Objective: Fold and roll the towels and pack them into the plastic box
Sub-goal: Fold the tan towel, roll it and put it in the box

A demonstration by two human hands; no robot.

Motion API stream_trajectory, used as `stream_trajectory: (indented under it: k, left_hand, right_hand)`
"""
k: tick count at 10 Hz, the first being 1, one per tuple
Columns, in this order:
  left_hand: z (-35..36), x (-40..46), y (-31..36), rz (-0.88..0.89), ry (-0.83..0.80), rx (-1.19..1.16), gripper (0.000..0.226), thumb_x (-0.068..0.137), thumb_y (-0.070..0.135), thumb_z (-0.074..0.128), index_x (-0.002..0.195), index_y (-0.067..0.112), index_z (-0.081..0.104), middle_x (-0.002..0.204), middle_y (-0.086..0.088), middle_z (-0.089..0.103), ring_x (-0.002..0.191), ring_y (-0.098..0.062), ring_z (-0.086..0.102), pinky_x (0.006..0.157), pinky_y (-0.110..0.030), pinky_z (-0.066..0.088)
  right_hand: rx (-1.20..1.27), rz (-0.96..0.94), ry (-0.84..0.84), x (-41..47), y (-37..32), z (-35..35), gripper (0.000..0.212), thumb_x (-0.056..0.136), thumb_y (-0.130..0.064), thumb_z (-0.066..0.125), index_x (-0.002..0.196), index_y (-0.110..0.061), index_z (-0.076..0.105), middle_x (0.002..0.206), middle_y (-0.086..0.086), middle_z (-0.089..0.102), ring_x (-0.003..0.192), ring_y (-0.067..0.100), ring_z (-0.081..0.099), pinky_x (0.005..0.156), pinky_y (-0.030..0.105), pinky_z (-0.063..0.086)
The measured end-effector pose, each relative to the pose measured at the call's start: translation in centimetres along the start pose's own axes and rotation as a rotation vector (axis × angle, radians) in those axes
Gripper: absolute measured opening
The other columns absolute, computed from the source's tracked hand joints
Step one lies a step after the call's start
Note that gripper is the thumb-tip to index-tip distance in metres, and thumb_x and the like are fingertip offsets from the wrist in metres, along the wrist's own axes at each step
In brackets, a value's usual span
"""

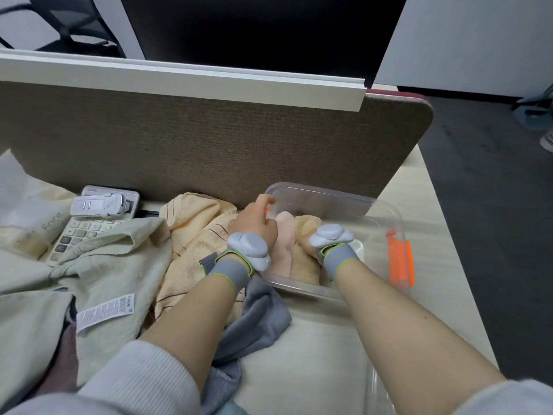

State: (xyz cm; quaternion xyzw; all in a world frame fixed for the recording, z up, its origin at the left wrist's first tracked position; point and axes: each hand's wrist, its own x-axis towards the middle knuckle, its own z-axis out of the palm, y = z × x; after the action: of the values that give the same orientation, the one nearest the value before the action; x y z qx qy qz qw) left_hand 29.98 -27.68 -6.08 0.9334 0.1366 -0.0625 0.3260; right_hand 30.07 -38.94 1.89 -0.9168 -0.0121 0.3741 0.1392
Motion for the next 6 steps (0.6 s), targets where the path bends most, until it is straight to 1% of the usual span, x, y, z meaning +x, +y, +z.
stream_trajectory:
  k: [1,2,3,4,5,6]
  left_hand:
    - [0.2,0.0,-0.2,-0.015,0.015,-0.049,0.039,0.089,0.010,0.043,0.124,0.026,0.048,0.120,-0.005,0.059,0.107,-0.033,0.057,0.097,-0.043,0.042]
    - [0.1,-0.1,-0.3,-0.028,0.008,-0.089,0.038,0.091,0.015,0.043,0.127,0.027,0.047,0.120,-0.006,0.059,0.106,-0.034,0.057,0.098,-0.043,0.042]
    - [-0.4,-1.5,-0.4,0.001,0.028,-0.154,0.039,0.092,0.017,0.044,0.130,0.023,0.046,0.121,-0.009,0.060,0.109,-0.033,0.056,0.096,-0.041,0.043]
    - [-1.1,-3.6,-0.9,-0.017,0.093,-0.191,0.049,0.080,0.028,0.038,0.126,0.018,0.052,0.122,-0.011,0.056,0.113,-0.032,0.051,0.096,-0.040,0.042]
    - [-2.6,-6.1,-2.2,-0.064,0.095,-0.214,0.056,0.072,0.029,0.037,0.122,0.013,0.056,0.123,-0.013,0.055,0.114,-0.032,0.051,0.098,-0.042,0.042]
    - [-4.5,-8.4,-4.3,-0.123,0.093,-0.183,0.030,0.088,0.014,0.047,0.115,0.009,0.059,0.118,-0.012,0.061,0.110,-0.030,0.055,0.094,-0.036,0.044]
  right_hand:
    - [0.091,0.027,0.069,5.0,2.3,2.7,0.032,0.100,-0.027,0.037,0.116,-0.010,0.059,0.134,0.013,0.054,0.118,0.027,0.054,0.075,0.018,0.041]
    - [0.163,0.066,0.091,5.0,2.5,3.4,0.038,0.098,-0.029,0.041,0.122,-0.002,0.055,0.134,0.018,0.053,0.125,0.033,0.050,0.102,0.035,0.039]
    - [0.239,0.117,0.138,3.5,2.7,2.6,0.038,0.100,-0.024,0.035,0.130,-0.006,0.047,0.136,0.010,0.049,0.127,0.024,0.047,0.104,0.026,0.034]
    - [0.349,0.208,0.197,2.9,3.1,2.3,0.047,0.098,-0.028,0.037,0.137,-0.003,0.031,0.141,0.013,0.043,0.131,0.026,0.043,0.105,0.026,0.033]
    - [0.442,0.107,0.316,1.2,1.9,2.6,0.043,0.092,-0.018,0.046,0.131,-0.001,0.045,0.136,0.017,0.049,0.125,0.033,0.049,0.104,0.033,0.038]
    - [0.432,-0.016,0.427,-1.2,-0.1,3.3,0.021,0.091,-0.009,0.044,0.092,-0.004,0.064,0.118,0.019,0.062,0.112,0.035,0.057,0.092,0.033,0.044]
